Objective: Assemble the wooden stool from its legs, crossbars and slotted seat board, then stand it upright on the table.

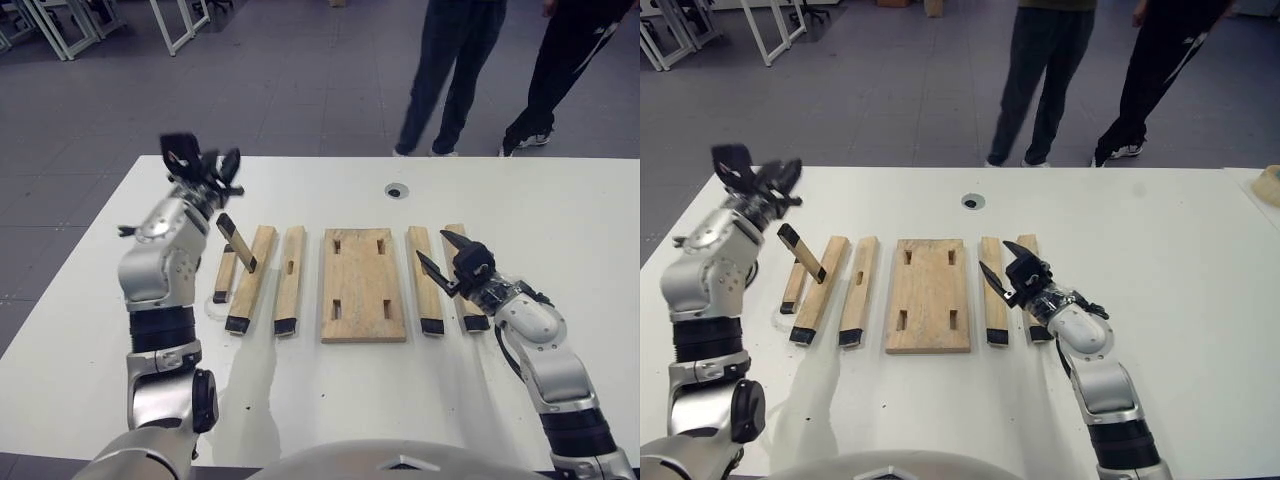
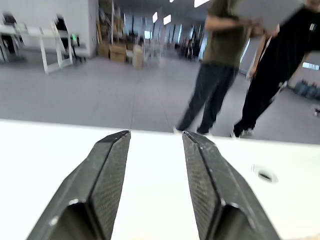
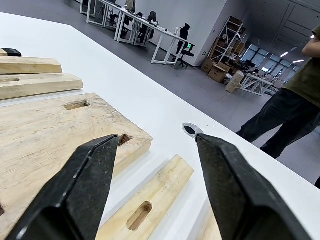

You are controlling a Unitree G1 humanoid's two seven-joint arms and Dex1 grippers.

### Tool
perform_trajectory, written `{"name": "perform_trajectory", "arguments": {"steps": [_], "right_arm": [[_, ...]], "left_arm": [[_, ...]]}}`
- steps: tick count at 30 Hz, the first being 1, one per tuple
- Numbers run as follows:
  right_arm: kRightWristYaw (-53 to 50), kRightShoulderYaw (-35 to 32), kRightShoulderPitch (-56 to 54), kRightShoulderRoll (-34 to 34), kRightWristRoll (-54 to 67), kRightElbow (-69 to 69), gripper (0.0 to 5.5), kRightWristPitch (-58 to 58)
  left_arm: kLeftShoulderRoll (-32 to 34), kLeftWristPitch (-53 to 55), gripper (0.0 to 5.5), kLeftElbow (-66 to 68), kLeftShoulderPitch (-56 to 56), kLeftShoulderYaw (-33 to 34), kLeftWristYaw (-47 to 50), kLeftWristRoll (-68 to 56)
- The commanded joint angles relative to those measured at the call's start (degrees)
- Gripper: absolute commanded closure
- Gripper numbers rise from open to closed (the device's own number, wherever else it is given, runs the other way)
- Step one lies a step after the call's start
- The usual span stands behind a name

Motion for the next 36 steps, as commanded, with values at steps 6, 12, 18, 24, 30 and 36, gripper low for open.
{"name": "perform_trajectory", "arguments": {"steps": [6,12,18,24,30,36], "right_arm": [[-0.35,-0.12,-0.61,0.55,-0.49,0.29,2.64,-0.70],[-0.87,-0.07,0.39,0.87,-0.77,-0.36,2.64,-0.44],[-1.48,0.01,1.45,0.93,-0.76,-0.77,2.64,-0.34],[-1.79,-0.18,2.50,0.88,-0.78,-0.91,2.64,-0.26],[-1.36,-0.35,2.37,0.39,-0.62,-0.80,2.64,-0.12],[-0.93,-0.54,2.47,-0.11,-0.39,-0.76,2.64,0.03]], "left_arm": [[-0.55,-3.10,3.57,1.80,-0.59,0.01,0.63,2.38],[-1.55,-1.00,3.57,-20.30,-1.08,3.34,3.56,-3.03],[-0.08,-2.10,3.27,-31.21,14.12,3.35,1.21,-1.35],[-3.24,-13.49,2.51,-31.60,33.00,0.49,-4.16,2.00],[-3.72,-21.62,2.51,-23.88,42.00,-1.56,-7.01,6.64],[-4.04,-20.05,2.51,-20.24,47.43,-5.33,-8.08,8.13]]}}
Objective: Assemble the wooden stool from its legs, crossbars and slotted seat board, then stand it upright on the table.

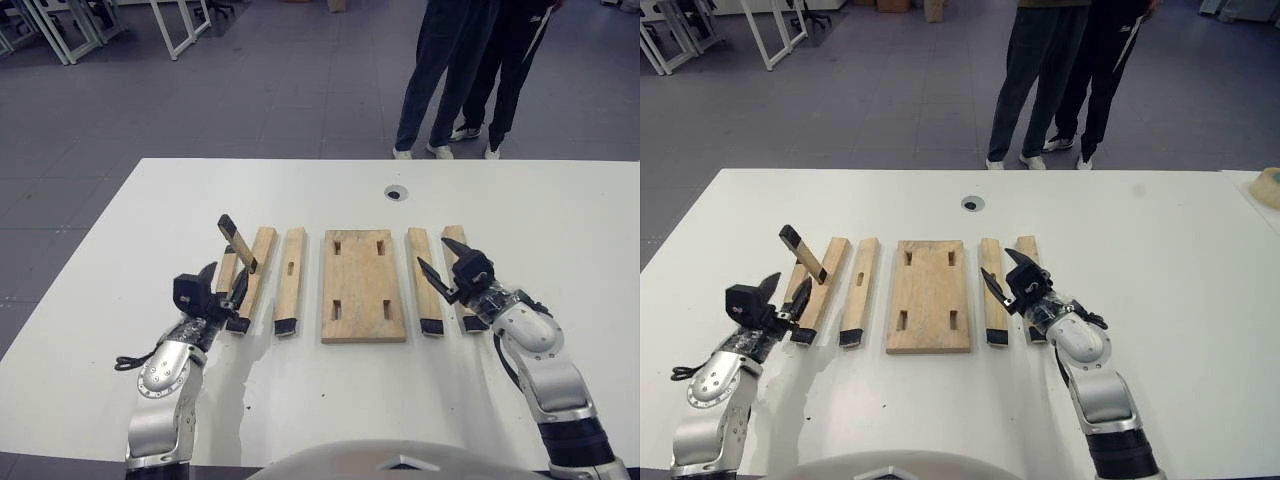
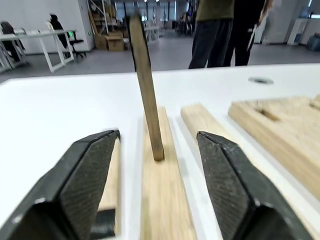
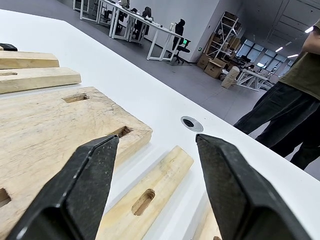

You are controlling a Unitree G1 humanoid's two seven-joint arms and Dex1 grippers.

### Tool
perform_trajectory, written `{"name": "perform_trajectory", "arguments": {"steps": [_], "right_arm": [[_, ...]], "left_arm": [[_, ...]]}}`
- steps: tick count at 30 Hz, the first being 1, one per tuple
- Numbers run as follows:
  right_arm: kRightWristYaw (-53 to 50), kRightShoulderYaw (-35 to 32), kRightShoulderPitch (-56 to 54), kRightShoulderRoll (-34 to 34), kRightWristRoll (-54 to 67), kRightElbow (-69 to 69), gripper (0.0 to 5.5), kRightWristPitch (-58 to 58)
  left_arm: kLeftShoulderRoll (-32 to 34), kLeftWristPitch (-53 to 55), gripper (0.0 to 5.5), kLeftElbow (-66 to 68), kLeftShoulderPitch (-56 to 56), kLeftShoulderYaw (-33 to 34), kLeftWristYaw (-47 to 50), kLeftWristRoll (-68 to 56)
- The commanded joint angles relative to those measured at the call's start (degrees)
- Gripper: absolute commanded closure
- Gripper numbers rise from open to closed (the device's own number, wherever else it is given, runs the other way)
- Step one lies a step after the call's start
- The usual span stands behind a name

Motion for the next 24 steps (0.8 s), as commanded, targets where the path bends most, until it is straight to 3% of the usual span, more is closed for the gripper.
{"name": "perform_trajectory", "arguments": {"steps": [1,13,18,22,24], "right_arm": [[0.51,-0.45,-0.16,-0.56,0.10,-0.20,2.64,0.43],[0.91,-0.69,-0.96,-0.79,0.16,0.40,2.64,0.58],[-0.36,-2.00,-1.48,0.58,1.70,0.08,2.64,1.96],[-0.46,-7.07,-6.47,3.67,12.99,-1.69,2.64,13.20],[0.96,-9.40,-9.55,4.48,21.91,-2.93,2.33,22.11]], "left_arm": [[0.14,2.01,2.51,1.71,2.46,-2.15,-0.47,1.66],[-0.15,7.11,2.51,4.46,2.52,-3.21,1.49,3.81],[-0.20,9.13,3.44,4.57,0.12,-2.93,2.48,4.01],[-2.03,13.23,3.44,1.62,-7.25,-0.49,3.65,-1.46],[-3.30,16.67,3.44,-0.37,-14.37,1.78,3.50,-8.13]]}}
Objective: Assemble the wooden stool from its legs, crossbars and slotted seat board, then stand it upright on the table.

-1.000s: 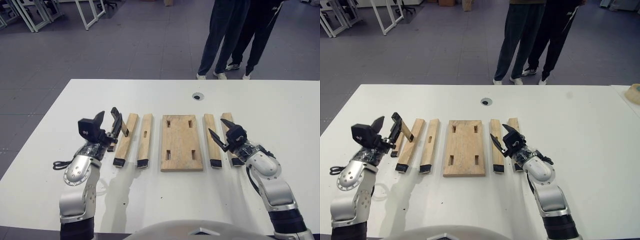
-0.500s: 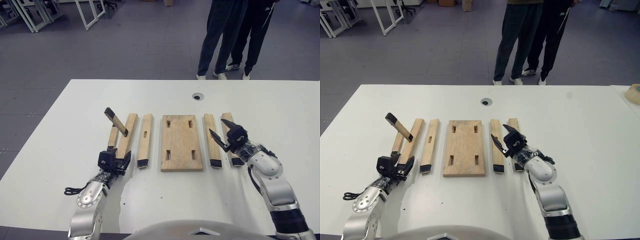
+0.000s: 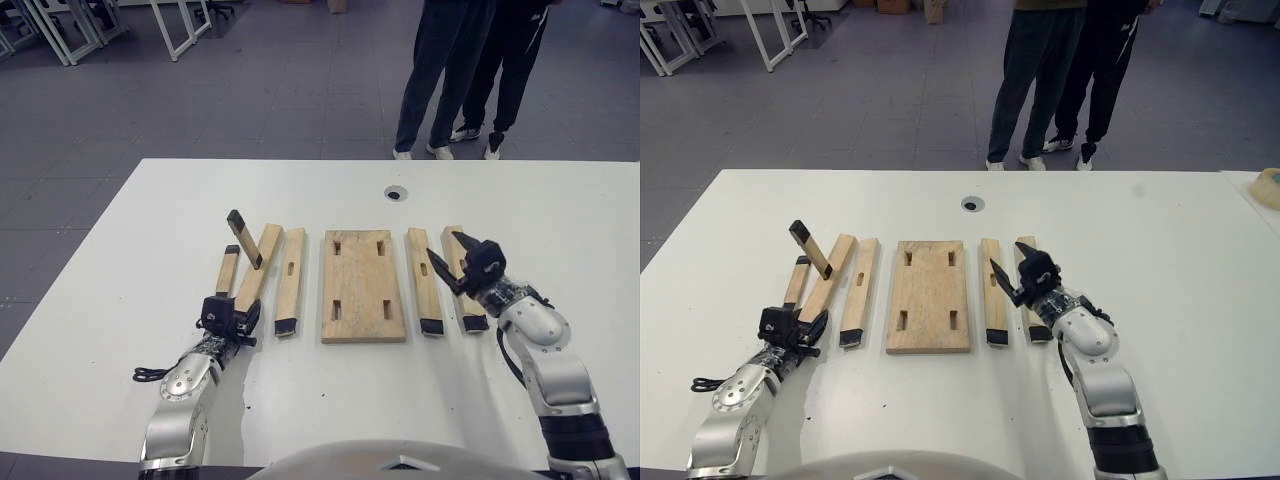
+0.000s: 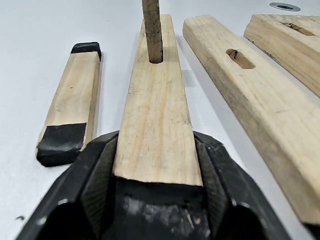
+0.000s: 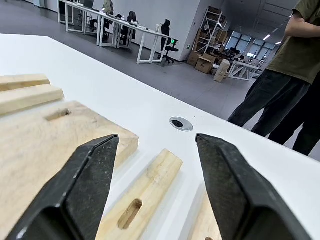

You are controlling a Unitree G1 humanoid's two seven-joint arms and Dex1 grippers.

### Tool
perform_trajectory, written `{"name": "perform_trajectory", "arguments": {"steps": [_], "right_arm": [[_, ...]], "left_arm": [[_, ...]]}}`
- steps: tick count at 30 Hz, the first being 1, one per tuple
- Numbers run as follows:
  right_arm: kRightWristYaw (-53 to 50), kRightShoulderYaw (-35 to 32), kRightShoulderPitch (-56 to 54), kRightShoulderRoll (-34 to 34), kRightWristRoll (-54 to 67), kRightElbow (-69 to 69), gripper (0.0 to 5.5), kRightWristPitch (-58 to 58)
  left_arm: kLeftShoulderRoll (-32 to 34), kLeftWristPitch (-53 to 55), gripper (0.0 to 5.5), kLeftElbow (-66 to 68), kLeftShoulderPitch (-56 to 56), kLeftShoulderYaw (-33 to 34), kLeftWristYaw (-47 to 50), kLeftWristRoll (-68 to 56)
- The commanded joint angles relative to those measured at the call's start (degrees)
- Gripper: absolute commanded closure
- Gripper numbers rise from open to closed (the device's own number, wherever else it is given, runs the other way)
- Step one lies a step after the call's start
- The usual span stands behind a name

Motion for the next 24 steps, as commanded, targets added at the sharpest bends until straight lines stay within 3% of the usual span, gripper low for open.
{"name": "perform_trajectory", "arguments": {"steps": [1,6,13,17,24], "right_arm": [[2.83,-4.48,-6.12,1.47,15.68,-2.75,2.14,15.69],[7.98,-11.13,-10.08,0.04,38.27,-0.80,1.29,34.20],[8.89,-18.02,-13.53,-1.17,66.63,2.34,0.01,49.10],[6.08,-18.02,-15.70,-1.37,75.25,5.03,0.00,50.58],[4.62,-14.58,-20.05,-1.78,80.87,7.04,0.00,51.58]], "left_arm": [[-1.89,6.29,3.44,-4.74,-13.79,4.04,-0.06,-11.65],[-2.00,20.37,3.44,-6.06,-27.32,6.00,-4.21,-32.71],[-2.27,35.84,3.44,-4.95,-31.35,3.66,-9.58,-56.53],[-1.38,40.43,3.44,-5.43,-31.74,2.96,-9.26,-65.62],[2.49,43.48,3.44,-8.59,-29.96,-1.26,-11.06,-68.31]]}}
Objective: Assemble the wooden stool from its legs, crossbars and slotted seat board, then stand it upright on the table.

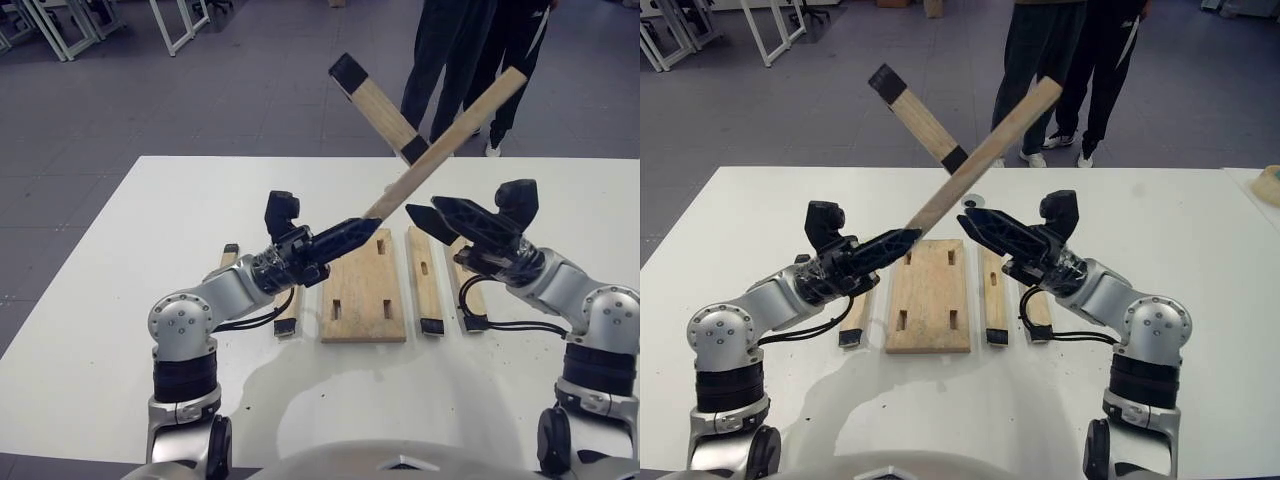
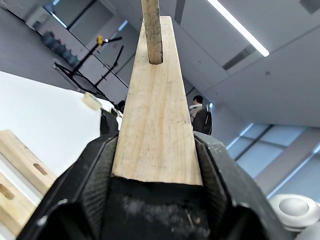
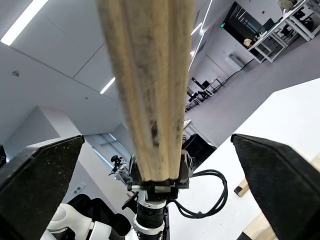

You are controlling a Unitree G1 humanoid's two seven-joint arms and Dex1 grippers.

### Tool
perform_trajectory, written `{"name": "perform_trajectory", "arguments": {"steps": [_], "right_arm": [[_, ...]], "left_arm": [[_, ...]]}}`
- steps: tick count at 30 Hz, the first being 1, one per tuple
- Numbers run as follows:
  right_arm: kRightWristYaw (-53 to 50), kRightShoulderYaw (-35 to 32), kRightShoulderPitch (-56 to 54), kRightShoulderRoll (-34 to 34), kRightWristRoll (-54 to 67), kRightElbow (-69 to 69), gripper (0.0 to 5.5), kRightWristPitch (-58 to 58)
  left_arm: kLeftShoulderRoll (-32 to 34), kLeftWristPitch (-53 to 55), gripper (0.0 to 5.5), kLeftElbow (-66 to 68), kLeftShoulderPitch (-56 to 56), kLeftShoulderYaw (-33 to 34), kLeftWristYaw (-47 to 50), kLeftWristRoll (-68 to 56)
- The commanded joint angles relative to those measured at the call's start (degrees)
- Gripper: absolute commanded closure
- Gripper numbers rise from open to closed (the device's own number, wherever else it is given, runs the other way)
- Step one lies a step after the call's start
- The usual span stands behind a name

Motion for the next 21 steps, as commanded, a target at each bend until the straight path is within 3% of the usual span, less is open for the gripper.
{"name": "perform_trajectory", "arguments": {"steps": [1,4,21], "right_arm": [[-0.83,1.47,-2.55,-0.65,3.03,-0.15,0.00,0.40],[-0.59,2.89,-3.01,-1.71,2.90,-0.87,0.00,0.71],[6.92,6.02,-2.24,-6.80,-3.14,-1.30,3.34,0.29]], "left_arm": [[1.41,0.26,3.44,-1.55,0.16,-1.90,-0.54,-0.22],[2.38,0.27,3.44,-2.18,0.66,-3.04,-0.84,-0.06],[5.96,-0.49,3.44,-0.19,-0.35,-3.94,-2.97,0.82]]}}
